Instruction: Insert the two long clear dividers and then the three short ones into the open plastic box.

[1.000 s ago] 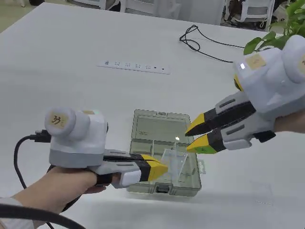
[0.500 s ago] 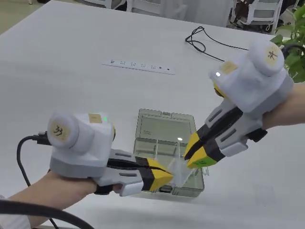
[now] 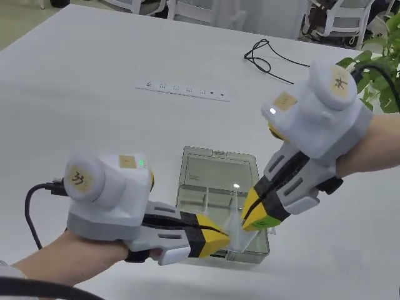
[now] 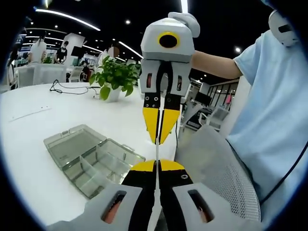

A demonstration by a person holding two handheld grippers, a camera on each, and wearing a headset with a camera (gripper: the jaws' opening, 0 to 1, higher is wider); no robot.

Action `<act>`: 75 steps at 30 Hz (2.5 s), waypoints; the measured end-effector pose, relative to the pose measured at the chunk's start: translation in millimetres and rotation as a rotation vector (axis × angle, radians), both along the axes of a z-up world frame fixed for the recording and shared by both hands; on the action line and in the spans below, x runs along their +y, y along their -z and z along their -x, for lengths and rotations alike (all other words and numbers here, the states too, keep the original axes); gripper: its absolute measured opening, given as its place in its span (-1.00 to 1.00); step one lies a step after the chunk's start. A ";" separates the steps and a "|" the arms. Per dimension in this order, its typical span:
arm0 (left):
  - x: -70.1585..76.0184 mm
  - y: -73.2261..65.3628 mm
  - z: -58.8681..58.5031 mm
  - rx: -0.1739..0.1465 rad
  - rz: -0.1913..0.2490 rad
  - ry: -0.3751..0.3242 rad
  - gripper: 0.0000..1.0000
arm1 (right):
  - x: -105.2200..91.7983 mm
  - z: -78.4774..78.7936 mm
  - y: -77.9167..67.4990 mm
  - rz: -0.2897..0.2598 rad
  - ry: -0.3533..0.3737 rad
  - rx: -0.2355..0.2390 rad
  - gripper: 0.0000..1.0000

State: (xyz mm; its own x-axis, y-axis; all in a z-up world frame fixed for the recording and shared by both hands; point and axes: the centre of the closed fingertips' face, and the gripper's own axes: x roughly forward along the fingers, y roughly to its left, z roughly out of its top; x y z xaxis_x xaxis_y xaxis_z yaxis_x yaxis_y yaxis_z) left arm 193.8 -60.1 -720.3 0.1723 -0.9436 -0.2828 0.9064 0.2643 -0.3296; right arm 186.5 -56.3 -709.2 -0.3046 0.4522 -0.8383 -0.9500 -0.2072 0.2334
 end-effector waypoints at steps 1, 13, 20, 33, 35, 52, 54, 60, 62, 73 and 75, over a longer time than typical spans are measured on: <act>-0.5 0.9 -0.1 -0.003 -0.007 0.002 -1.00 | -1.5 -1.5 1.2 0.022 0.015 0.006 -0.95; 5.3 9.1 -4.8 -0.011 -0.048 -0.025 -1.00 | 3.0 -8.6 7.7 0.080 0.043 -0.009 -0.96; 10.3 13.0 -10.2 -0.017 -0.066 -0.058 -0.90 | 6.7 -12.5 5.7 0.091 0.051 -0.008 -0.96; 45.2 27.8 -30.0 -0.018 -0.151 -0.236 0.19 | 1.1 -71.7 23.5 0.141 0.168 -0.161 -0.96; 49.8 31.0 -32.5 -0.017 -0.165 -0.262 0.38 | 2.3 -75.4 25.7 0.138 0.171 -0.163 -0.96; 68.9 43.0 -32.8 0.016 -0.212 -0.355 0.88 | -0.8 -85.8 45.4 0.162 0.160 -0.164 -0.96; 69.0 42.5 -33.1 0.014 -0.207 -0.357 0.85 | -1.9 -85.5 47.4 0.167 0.163 -0.158 -0.96; 68.9 42.3 -32.6 0.013 -0.208 -0.357 0.82 | -2.8 -86.1 52.3 0.163 0.161 -0.164 -0.96; 69.1 42.2 -32.7 0.015 -0.205 -0.358 0.81 | -2.8 -85.2 53.9 0.161 0.157 -0.167 -0.96; 66.6 42.1 -30.5 0.019 -0.201 -0.352 0.78 | -0.2 -83.7 57.0 0.157 0.144 -0.183 -0.96; 66.7 42.6 -30.1 0.018 -0.203 -0.351 0.77 | 0.0 -83.9 57.3 0.156 0.143 -0.185 -0.96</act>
